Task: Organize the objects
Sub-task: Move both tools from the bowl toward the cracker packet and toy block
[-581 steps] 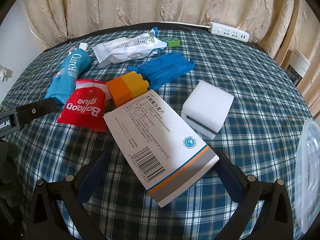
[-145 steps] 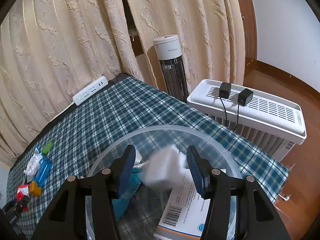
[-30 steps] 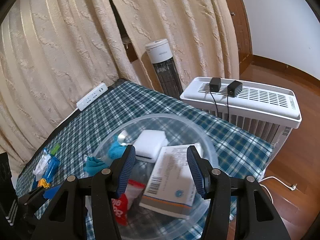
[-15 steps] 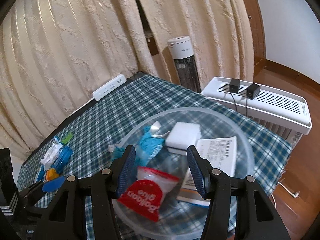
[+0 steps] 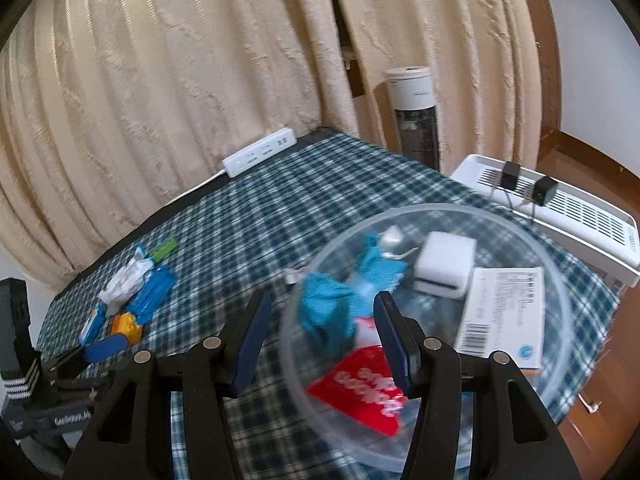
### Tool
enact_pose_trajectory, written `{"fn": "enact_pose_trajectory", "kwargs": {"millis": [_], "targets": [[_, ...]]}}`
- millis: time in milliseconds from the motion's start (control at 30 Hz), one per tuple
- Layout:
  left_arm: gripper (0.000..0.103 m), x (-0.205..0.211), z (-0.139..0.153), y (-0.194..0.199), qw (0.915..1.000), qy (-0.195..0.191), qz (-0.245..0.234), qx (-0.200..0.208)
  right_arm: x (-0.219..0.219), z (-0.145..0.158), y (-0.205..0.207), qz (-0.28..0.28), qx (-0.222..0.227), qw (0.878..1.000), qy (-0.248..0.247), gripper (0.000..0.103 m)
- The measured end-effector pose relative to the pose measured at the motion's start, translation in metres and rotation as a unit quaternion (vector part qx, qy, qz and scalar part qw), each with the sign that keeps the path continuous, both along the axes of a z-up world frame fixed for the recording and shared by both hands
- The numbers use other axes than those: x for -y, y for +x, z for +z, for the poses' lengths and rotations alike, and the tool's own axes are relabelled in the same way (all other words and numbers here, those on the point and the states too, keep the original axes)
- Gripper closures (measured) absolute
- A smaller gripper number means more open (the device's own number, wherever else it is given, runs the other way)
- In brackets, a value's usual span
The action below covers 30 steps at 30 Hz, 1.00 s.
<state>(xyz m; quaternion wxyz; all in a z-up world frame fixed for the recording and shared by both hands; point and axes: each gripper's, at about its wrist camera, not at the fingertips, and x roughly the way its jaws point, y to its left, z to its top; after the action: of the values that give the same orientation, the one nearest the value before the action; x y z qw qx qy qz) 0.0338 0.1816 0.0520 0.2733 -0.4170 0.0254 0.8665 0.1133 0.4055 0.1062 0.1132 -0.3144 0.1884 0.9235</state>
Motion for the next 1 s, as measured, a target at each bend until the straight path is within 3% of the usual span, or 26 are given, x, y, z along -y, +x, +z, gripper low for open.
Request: {"fn": "enact_pose_trajectory", "kwargs": {"millis": [467, 1000], "targets": [[0.014, 0.072, -0.002, -0.025, 0.9963, -0.003, 0.085, 0.004, 0.061, -0.013, -0.028, 0.075, 0.025, 0.997, -0.001, 0.048], [0.012, 0.153, 0.001, -0.042, 0.9841, -0.007, 0.177, -0.006, 0.128, -0.028, -0.06, 0.161, 0.059, 0.985, -0.007, 0.044]]}}
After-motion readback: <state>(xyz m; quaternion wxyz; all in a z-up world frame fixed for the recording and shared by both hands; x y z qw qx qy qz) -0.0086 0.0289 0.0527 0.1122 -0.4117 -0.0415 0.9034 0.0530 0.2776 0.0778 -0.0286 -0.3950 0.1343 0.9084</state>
